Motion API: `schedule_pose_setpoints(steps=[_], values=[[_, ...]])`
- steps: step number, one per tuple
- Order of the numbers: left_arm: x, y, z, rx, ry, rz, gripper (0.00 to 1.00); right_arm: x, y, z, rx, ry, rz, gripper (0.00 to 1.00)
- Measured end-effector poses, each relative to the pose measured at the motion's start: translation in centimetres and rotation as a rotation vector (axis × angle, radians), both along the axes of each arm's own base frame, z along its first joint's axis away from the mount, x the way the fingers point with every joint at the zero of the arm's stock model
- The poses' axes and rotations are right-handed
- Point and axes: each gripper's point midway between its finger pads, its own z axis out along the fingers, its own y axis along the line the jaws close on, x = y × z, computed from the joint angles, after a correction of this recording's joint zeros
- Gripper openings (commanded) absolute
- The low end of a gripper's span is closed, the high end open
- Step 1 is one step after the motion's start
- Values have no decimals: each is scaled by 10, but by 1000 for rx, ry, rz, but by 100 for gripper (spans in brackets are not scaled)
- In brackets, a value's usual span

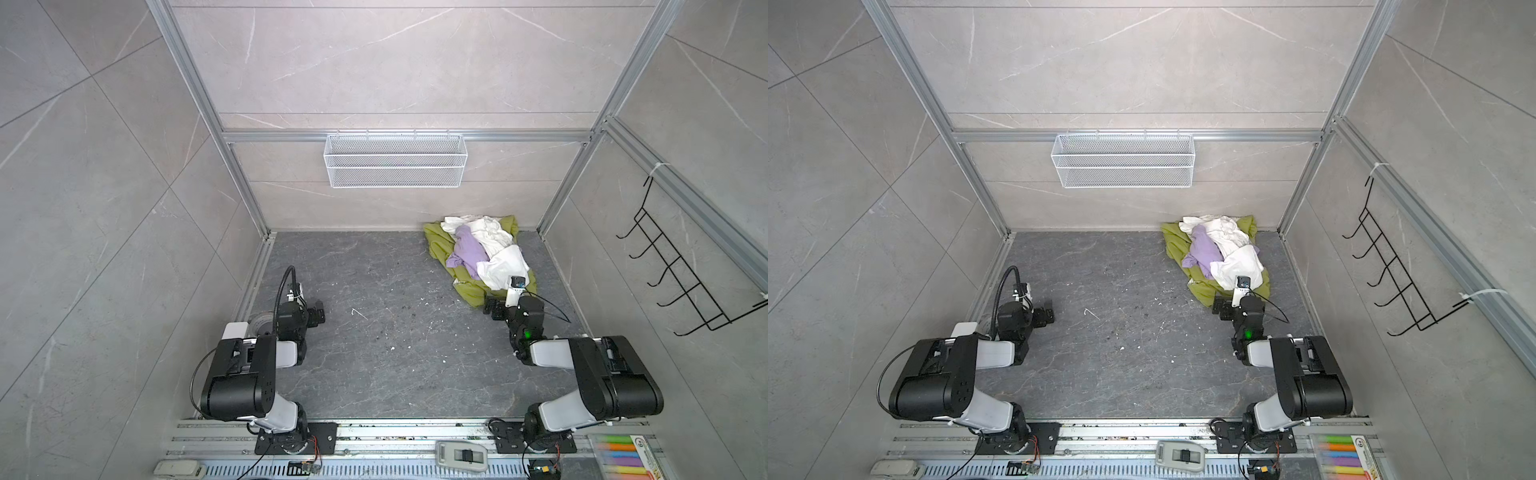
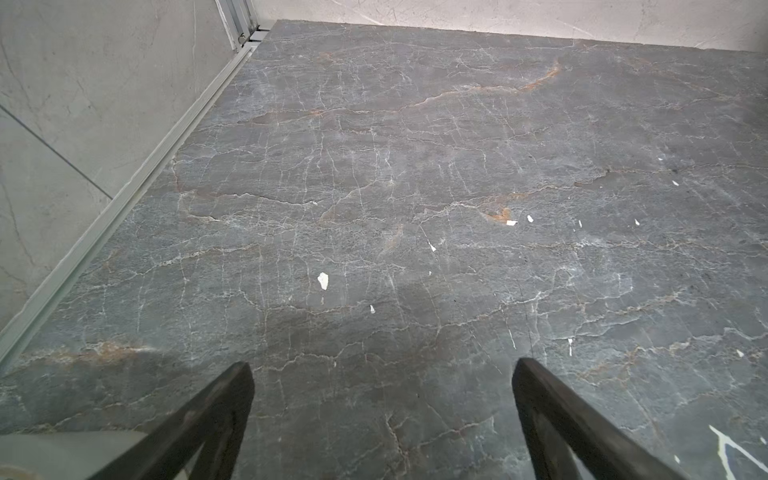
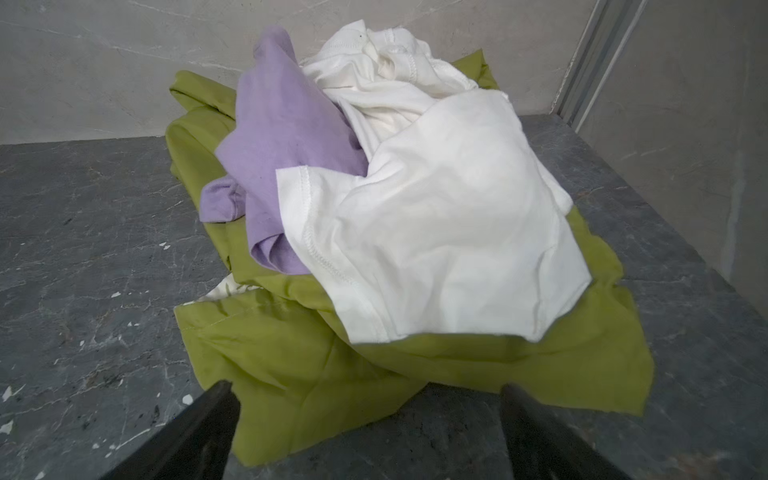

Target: Pick out a specific cloth from the pile

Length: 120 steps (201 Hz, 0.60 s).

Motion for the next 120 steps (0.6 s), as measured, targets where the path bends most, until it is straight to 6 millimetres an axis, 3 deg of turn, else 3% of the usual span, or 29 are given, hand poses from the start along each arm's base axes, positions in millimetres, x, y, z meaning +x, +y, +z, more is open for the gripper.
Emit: schedule_pose_setpoints(steps=[120], values=[[0, 2, 0, -2, -1, 5, 100, 0, -2, 0, 4, 0, 2, 100]])
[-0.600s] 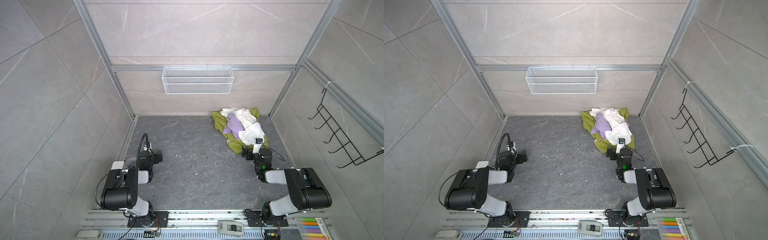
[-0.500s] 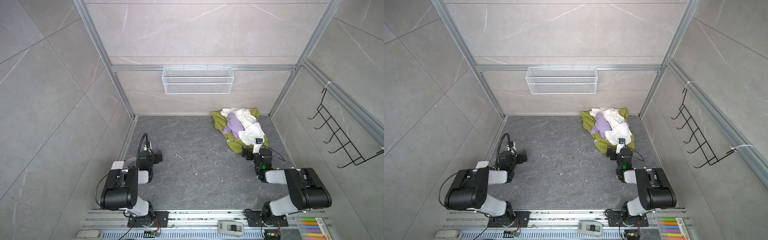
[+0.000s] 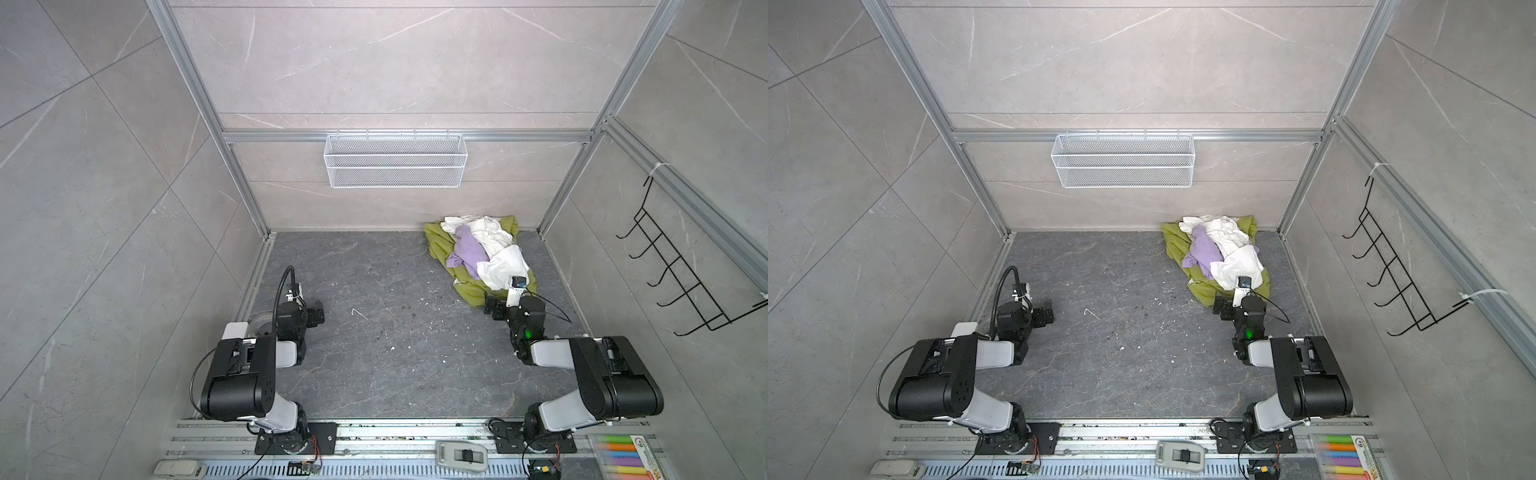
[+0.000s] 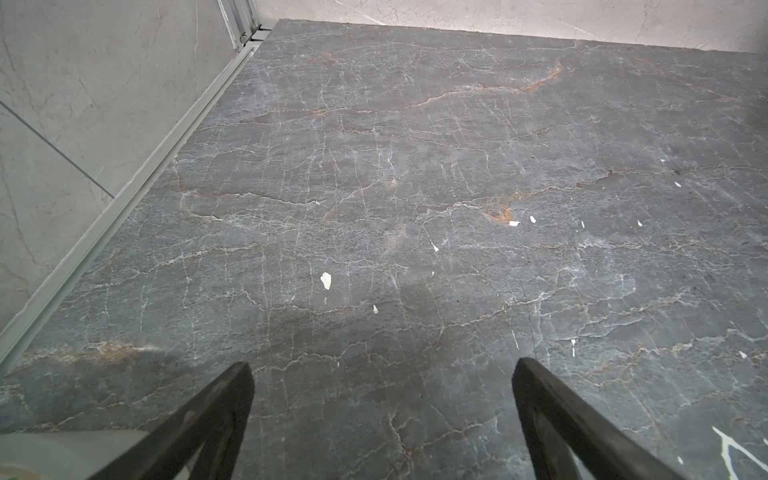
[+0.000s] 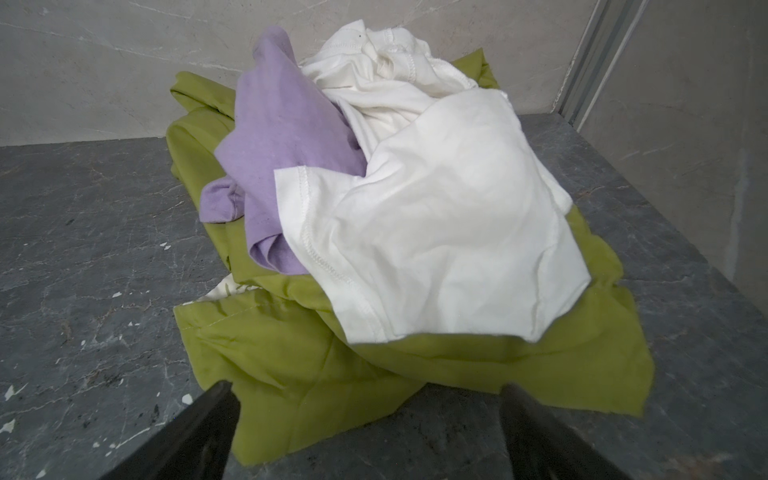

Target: Pick out a specific cloth from the pile

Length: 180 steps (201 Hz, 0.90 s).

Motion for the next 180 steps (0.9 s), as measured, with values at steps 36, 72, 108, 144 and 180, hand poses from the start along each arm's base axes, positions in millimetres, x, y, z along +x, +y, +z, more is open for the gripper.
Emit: schedule_pose_setpoints(steps=[36, 72, 108, 144, 180], values=[[0, 0, 0, 0, 0, 0, 100, 0, 1, 0, 1, 0, 3, 100], [0, 0, 0, 0, 0, 0, 100, 0, 1, 0, 4, 0, 8, 100], [0, 0, 0, 0, 0, 0, 100, 0, 0, 0, 7, -1, 11, 100], [0, 0, 0, 0, 0, 0, 100, 0, 0, 0, 7, -1, 9, 100], [0, 0, 0, 0, 0, 0, 100, 0, -2, 0, 5, -1, 2, 100]])
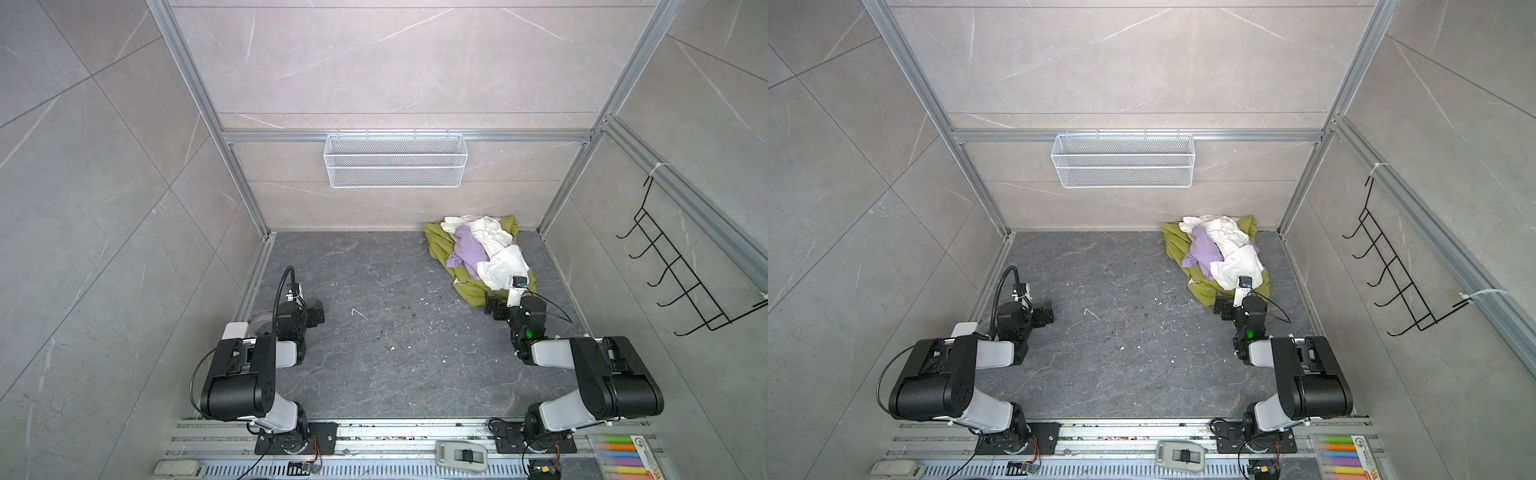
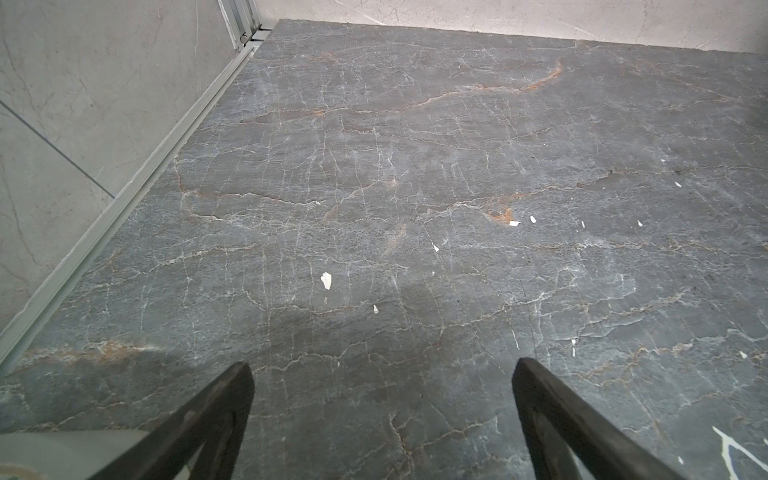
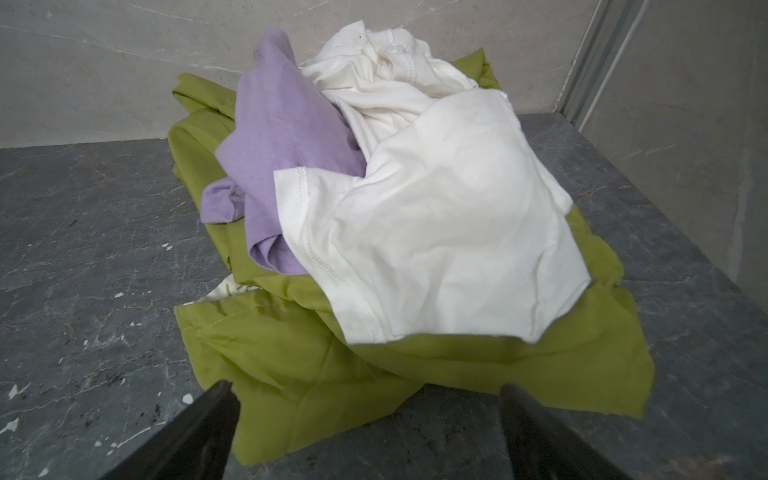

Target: Pick out a specific cloth from the pile

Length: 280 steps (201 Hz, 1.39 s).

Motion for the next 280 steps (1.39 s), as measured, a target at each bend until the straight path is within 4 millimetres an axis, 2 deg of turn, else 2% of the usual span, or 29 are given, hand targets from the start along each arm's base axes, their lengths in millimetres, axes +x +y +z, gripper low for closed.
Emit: schedule_pose_setpoints(steps=[39, 64, 95, 141, 160, 180, 207, 232, 253, 280], values=[[-1, 0, 1, 1, 0, 0, 100, -1, -1, -1, -9, 6, -16, 100], [-2, 4, 14, 11, -19, 29, 100, -4, -2, 6, -24, 23, -37, 100], [1, 10, 41, 48, -33, 98, 100, 0, -9, 39, -28, 0, -102, 100], [27, 2, 88, 22, -2, 158, 100, 13, -21, 99, 66, 1, -216, 100], [32, -10, 99, -17, 26, 137, 100, 23, -19, 116, 101, 29, -223, 100], [38, -21, 109, -72, 68, 126, 100, 33, -14, 124, 129, 77, -212, 100], [54, -34, 115, -132, 136, 122, 100, 48, -5, 121, 155, 166, -182, 100], [63, -49, 102, -146, 218, 107, 100, 62, 2, 114, 168, 238, -160, 100], [65, -78, 89, -136, 281, 40, 100, 73, 6, 109, 176, 275, -146, 100], [69, -136, 84, -108, 323, -115, 100, 90, 15, 104, 187, 307, -115, 100]])
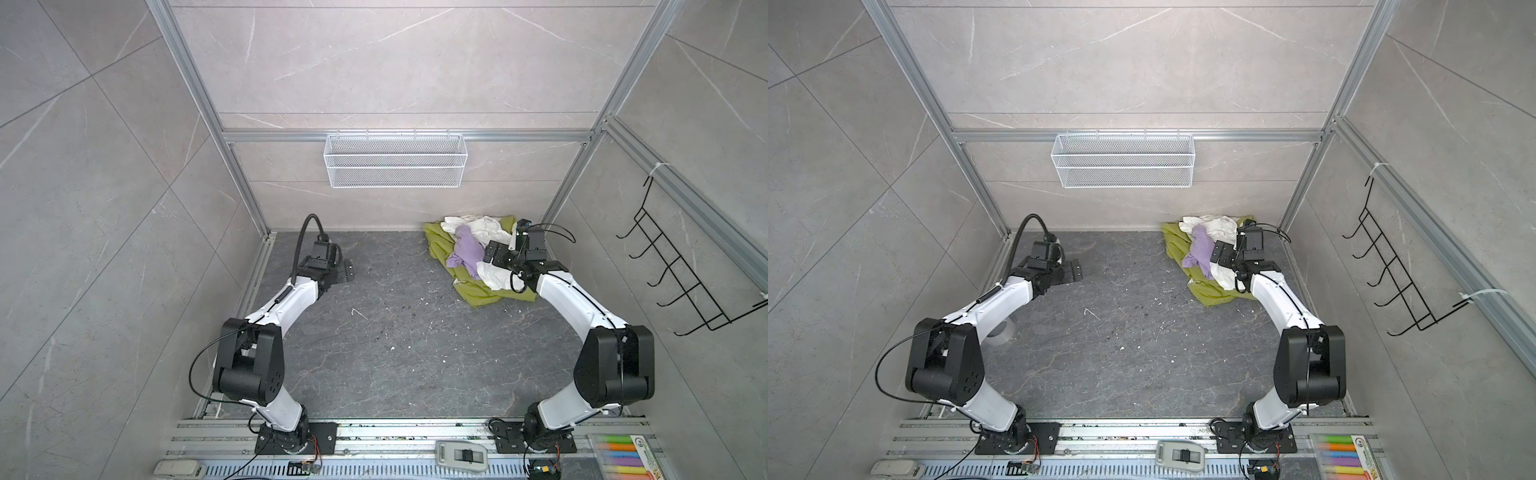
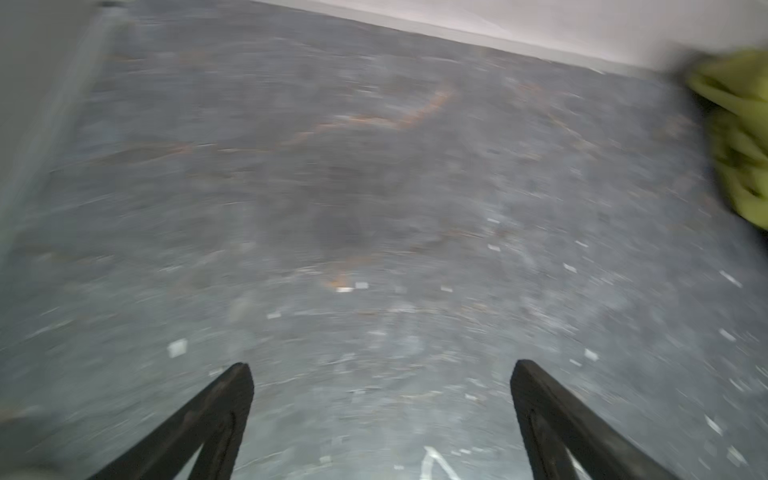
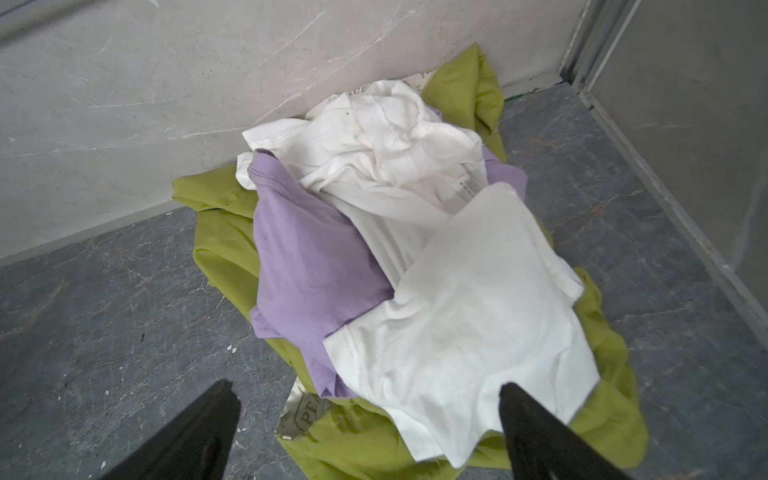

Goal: Pick out a specific cloth from the pile
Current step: 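Reach the right gripper down into the pile while the left arm extends toward it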

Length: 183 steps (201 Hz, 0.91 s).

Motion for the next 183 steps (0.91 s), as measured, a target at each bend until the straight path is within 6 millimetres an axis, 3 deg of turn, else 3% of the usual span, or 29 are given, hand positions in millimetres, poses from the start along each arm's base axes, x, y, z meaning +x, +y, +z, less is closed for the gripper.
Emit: schedule_pose_setpoints(steps=[32, 57, 141, 183], values=[[3, -67, 3, -60, -11, -193, 100, 23, 12, -6, 2, 18, 45, 100], [7, -98, 2, -138, -12, -290, 99, 41, 20, -10, -4, 31, 93, 100], [29, -160, -8, -403, 32, -441, 94, 91, 41, -17, -14, 39, 232, 95], [33, -172, -17, -469, 60, -462, 94, 107, 44, -27, -2, 57, 239, 83]])
